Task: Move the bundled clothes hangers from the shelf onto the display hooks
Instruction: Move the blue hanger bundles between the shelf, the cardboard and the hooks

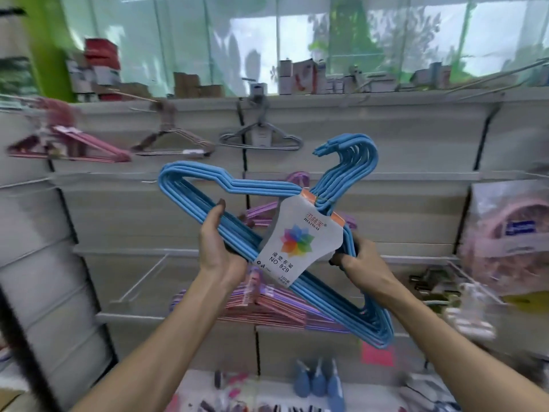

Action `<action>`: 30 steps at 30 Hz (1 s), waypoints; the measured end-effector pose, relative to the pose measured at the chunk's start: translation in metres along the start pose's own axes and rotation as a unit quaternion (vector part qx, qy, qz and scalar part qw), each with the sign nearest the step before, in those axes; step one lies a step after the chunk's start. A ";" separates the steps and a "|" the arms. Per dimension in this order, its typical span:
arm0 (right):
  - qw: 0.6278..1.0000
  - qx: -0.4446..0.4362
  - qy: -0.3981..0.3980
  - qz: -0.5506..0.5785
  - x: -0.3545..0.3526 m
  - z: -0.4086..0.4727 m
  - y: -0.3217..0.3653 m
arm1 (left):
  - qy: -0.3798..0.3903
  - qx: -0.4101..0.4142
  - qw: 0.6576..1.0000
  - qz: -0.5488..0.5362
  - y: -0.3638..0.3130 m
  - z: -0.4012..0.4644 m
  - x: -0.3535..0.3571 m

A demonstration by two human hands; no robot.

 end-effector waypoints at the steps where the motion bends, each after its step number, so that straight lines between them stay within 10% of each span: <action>1: 1.000 -0.005 0.007 0.000 0.020 -0.001 0.007 | -0.012 0.000 1.000 -0.001 -0.014 0.008 -0.014; 30: 0.983 -0.121 0.105 -0.090 0.327 0.119 0.055 | -0.141 -0.024 0.984 -0.107 -0.177 0.251 -0.185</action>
Point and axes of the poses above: each hand's wrist, its own z-axis towards the middle knuckle, its own x-axis out of the palm, y = z × x, the point moved 4 cm from there along z, towards the middle knuckle, and after that the axes turned 14 degrees about -y, right-handed, at the moved point
